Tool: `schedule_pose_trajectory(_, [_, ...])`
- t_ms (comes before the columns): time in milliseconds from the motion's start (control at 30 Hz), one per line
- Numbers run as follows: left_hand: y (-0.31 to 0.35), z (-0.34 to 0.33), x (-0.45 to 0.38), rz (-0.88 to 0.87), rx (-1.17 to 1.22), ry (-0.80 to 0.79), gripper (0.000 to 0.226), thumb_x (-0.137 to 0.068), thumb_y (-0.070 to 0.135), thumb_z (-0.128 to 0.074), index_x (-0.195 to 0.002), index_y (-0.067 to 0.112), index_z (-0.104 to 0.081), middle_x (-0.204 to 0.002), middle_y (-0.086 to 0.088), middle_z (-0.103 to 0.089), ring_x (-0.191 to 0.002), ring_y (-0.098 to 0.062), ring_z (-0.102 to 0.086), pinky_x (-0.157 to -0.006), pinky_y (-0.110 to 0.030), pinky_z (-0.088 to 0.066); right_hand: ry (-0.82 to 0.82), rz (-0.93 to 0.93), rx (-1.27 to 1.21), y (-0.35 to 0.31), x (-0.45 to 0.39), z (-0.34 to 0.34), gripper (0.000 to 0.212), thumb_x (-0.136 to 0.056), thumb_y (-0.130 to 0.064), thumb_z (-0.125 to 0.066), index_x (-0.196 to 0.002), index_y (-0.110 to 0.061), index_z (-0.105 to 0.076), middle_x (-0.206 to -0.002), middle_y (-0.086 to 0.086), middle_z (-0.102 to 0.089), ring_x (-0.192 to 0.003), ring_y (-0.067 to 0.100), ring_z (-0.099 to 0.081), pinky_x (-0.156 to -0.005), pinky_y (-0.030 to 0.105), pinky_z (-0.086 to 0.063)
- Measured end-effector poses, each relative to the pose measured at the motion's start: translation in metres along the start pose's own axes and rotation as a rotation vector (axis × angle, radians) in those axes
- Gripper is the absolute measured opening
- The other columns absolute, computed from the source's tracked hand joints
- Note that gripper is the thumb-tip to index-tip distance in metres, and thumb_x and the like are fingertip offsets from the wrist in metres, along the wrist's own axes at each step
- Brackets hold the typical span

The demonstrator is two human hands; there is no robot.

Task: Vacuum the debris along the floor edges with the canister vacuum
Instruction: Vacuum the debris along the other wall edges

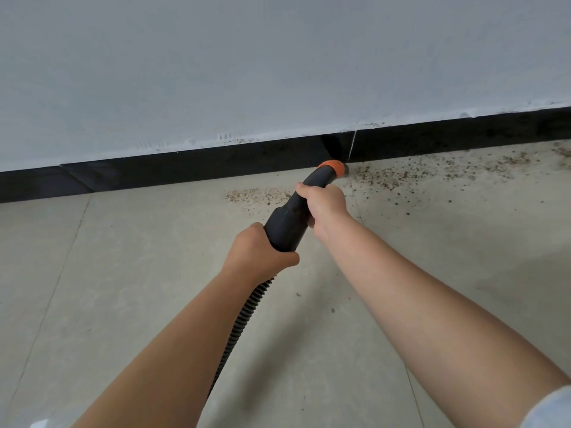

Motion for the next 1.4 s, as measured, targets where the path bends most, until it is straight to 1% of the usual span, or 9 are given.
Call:
schedule_pose_trajectory(300, [0.03, -0.026, -0.003, -0.033, 0.024, -0.014, 0.037, -0.071, 0.026, -0.071, -0.092, 0.013, -0.043, -0.074, 0.004, -0.047, -0.061, -0.006, -0.047, -0.047, -0.021, -0.035, 0.047, -0.001, -0.024, -0.002, -0.015, 0.04, 0.048, -0.088, -0.021, -0.062, -0.13, -0.005, -0.045, -0.119, 0.01, -0.056, -0.099, 0.027, -0.055, -0.082, 0.036, -0.051])
schedule_pose_trajectory(400, [0.039, -0.034, -0.003, -0.045, 0.029, -0.017, 0.037, -0.071, 0.026, -0.07, -0.093, 0.013, -0.042, -0.074, 0.004, -0.046, -0.059, -0.007, -0.047, -0.046, -0.021, -0.036, 0.06, 0.005, -0.039, -0.002, -0.019, 0.051, 0.049, -0.088, -0.02, -0.063, -0.131, -0.007, -0.044, -0.121, 0.01, -0.057, -0.101, 0.027, -0.056, -0.084, 0.038, -0.053])
schedule_pose_trajectory(500, [0.041, -0.033, 0.0, -0.055, 0.022, -0.002, 0.038, -0.072, 0.028, -0.07, -0.093, 0.013, -0.042, -0.074, 0.004, -0.046, -0.06, -0.007, -0.047, -0.047, -0.021, -0.037, 0.063, 0.007, -0.027, -0.002, -0.017, 0.053, 0.051, -0.088, -0.022, -0.063, -0.132, -0.008, -0.044, -0.12, 0.01, -0.057, -0.097, 0.025, -0.056, -0.078, 0.035, -0.052])
schedule_pose_trajectory(600, [0.031, -0.024, 0.007, -0.048, 0.027, 0.021, 0.037, -0.072, 0.027, -0.069, -0.093, 0.013, -0.042, -0.075, 0.004, -0.047, -0.06, -0.007, -0.048, -0.047, -0.02, -0.038, 0.027, 0.01, -0.042, 0.0, -0.008, 0.041, 0.051, -0.088, -0.022, -0.063, -0.133, -0.007, -0.044, -0.122, 0.01, -0.056, -0.104, 0.026, -0.056, -0.079, 0.034, -0.053])
schedule_pose_trajectory(800, [-0.02, 0.019, 0.029, 0.031, 0.108, 0.14, 0.037, -0.072, 0.025, -0.07, -0.094, 0.013, -0.043, -0.077, 0.004, -0.051, -0.06, -0.007, -0.05, -0.046, -0.02, -0.037, -0.109, 0.125, -0.019, -0.006, 0.024, -0.025, 0.041, -0.088, -0.019, -0.062, -0.124, -0.006, -0.048, -0.121, 0.011, -0.058, -0.109, 0.028, -0.057, -0.089, 0.038, -0.05])
schedule_pose_trajectory(900, [-0.055, 0.044, 0.045, 0.085, 0.104, 0.179, 0.036, -0.071, 0.025, -0.07, -0.092, 0.013, -0.044, -0.076, 0.003, -0.052, -0.059, -0.008, -0.051, -0.047, -0.022, -0.039, -0.183, 0.107, 0.023, 0.003, 0.043, -0.067, 0.045, -0.088, -0.02, -0.061, -0.128, -0.005, -0.045, -0.124, 0.01, -0.055, -0.11, 0.027, -0.055, -0.094, 0.041, -0.049])
schedule_pose_trajectory(1000, [-0.093, 0.069, 0.063, 0.146, 0.103, 0.227, 0.036, -0.071, 0.025, -0.071, -0.091, 0.013, -0.044, -0.075, 0.004, -0.051, -0.06, -0.008, -0.05, -0.048, -0.022, -0.04, -0.273, 0.089, 0.049, 0.015, 0.064, -0.113, 0.042, -0.089, -0.019, -0.06, -0.126, -0.006, -0.044, -0.122, 0.008, -0.054, -0.107, 0.024, -0.054, -0.093, 0.04, -0.049])
schedule_pose_trajectory(1100, [-0.133, 0.093, 0.08, 0.221, 0.129, 0.292, 0.036, -0.071, 0.025, -0.07, -0.092, 0.012, -0.045, -0.075, 0.003, -0.053, -0.06, -0.009, -0.051, -0.049, -0.024, -0.041, -0.366, 0.078, 0.072, 0.028, 0.086, -0.164, 0.045, -0.09, -0.019, -0.059, -0.13, -0.006, -0.041, -0.125, 0.009, -0.053, -0.112, 0.026, -0.053, -0.094, 0.039, -0.048])
schedule_pose_trajectory(1400, [-0.239, 0.15, 0.114, 0.426, 0.223, 0.5, 0.034, -0.072, 0.023, -0.069, -0.091, 0.01, -0.044, -0.072, 0.001, -0.051, -0.058, -0.01, -0.048, -0.046, -0.024, -0.034, -0.655, 0.032, 0.167, 0.077, 0.136, -0.312, 0.055, -0.091, -0.022, -0.055, -0.14, -0.009, -0.035, -0.136, 0.011, -0.047, -0.121, 0.031, -0.048, -0.1, 0.048, -0.044])
Point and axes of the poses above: each hand's wrist, its own x-axis away from the middle knuckle, its own z-axis out of the back of the hand, y = z × x, the point moved 7 cm from there along -x, towards the middle knuckle
